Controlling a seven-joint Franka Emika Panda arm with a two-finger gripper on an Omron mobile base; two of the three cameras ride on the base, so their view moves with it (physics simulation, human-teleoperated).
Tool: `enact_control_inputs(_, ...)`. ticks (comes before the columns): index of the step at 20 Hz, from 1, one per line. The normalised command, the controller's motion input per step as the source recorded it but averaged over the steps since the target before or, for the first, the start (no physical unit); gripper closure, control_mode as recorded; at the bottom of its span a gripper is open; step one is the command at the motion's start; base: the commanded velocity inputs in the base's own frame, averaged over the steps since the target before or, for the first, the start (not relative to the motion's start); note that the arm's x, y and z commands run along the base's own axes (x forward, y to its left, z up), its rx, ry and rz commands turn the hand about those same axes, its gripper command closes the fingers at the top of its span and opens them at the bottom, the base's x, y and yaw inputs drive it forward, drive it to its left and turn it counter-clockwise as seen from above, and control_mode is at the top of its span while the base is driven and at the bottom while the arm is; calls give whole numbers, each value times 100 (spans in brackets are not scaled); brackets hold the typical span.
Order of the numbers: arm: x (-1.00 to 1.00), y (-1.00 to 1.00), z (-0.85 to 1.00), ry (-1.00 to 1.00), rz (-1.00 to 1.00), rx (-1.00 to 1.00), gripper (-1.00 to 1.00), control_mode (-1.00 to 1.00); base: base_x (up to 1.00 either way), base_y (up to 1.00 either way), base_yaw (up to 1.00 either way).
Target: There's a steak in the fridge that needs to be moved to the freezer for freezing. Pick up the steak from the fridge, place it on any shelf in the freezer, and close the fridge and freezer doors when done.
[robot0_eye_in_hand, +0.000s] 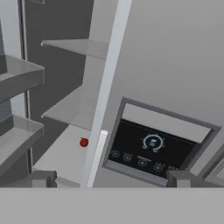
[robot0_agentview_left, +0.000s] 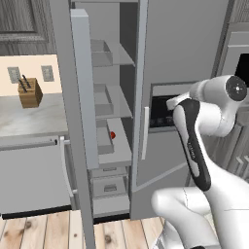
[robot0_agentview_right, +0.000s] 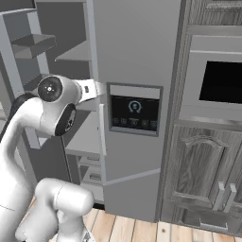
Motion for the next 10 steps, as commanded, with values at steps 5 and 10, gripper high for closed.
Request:
enact_control_inputs(5,-100,37,-36,1,-3,0,-100,-100,0,0,0)
enact_control_inputs(10,-71,76,-51,-4,-8,3,-100,-100,0,0,0)
